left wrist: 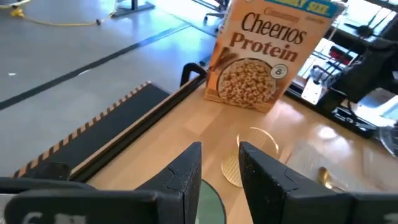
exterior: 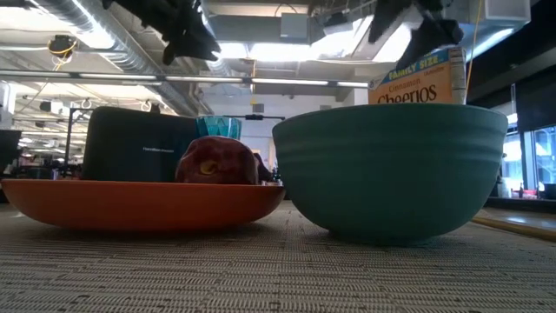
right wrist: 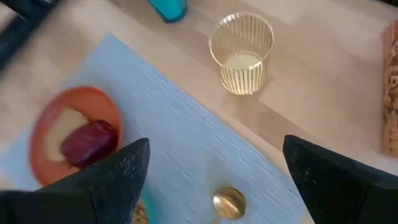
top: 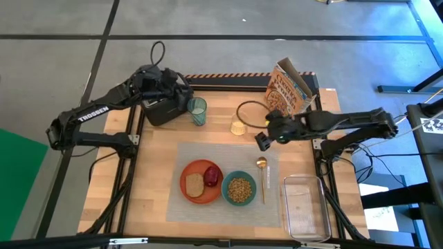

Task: Arrange a breakfast setting
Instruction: Put the blue glass on the grey table mat

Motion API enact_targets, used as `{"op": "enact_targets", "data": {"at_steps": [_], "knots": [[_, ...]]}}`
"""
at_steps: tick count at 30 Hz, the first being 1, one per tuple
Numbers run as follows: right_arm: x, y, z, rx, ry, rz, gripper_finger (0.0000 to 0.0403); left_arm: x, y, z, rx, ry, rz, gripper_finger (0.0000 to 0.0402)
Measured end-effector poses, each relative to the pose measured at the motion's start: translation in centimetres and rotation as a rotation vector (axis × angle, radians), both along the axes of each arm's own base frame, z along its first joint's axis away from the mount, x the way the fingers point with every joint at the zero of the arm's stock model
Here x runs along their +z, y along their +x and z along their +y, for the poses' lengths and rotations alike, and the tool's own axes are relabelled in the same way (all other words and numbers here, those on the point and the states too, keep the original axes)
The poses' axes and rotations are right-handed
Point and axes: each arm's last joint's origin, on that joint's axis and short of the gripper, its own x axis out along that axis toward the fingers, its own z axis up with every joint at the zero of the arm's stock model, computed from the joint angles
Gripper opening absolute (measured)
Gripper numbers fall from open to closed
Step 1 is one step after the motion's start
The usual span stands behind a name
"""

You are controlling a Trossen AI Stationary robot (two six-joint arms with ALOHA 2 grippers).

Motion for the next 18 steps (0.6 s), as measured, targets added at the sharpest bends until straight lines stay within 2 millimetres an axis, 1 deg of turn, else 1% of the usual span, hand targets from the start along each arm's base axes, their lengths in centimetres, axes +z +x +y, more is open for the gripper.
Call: {"op": "enact_targets", "data": {"at_steps": [3, 6, 10, 12, 14, 18], "knots": [[-1.0, 1.2, 0.2, 0.01, 0.002, 0.028, 0.0357, -0.5, 0.5, 0.0, -0.006, -0.014, 0.027, 0.0102], [-1.4, 2.3, 0.4, 0.042, 0.01, 0.01, 0.0357, -1.3, 1.4, 0.3, -0.02, -0.029, 0.066, 0.0102], [-1.3, 3.0, 0.5, 0.058, 0.022, -0.047, 0.0357, -2.9, 2.8, 0.6, -0.037, -0.066, 0.129, 0.0103], [-1.1, 3.1, 0.5, 0.063, 0.029, -0.065, 0.0357, -3.3, 3.5, 0.6, -0.052, -0.067, 0.16, 0.0107], [-1.0, 2.9, 0.5, 0.068, 0.035, -0.061, 0.0357, -3.2, 4.1, 0.6, -0.064, -0.025, 0.203, 0.0116], [-1.0, 2.5, 0.5, 0.07, 0.057, -0.041, 0.0357, -1.8, 5.0, 1.4, -0.046, 0.086, 0.304, 0.0146]]}}
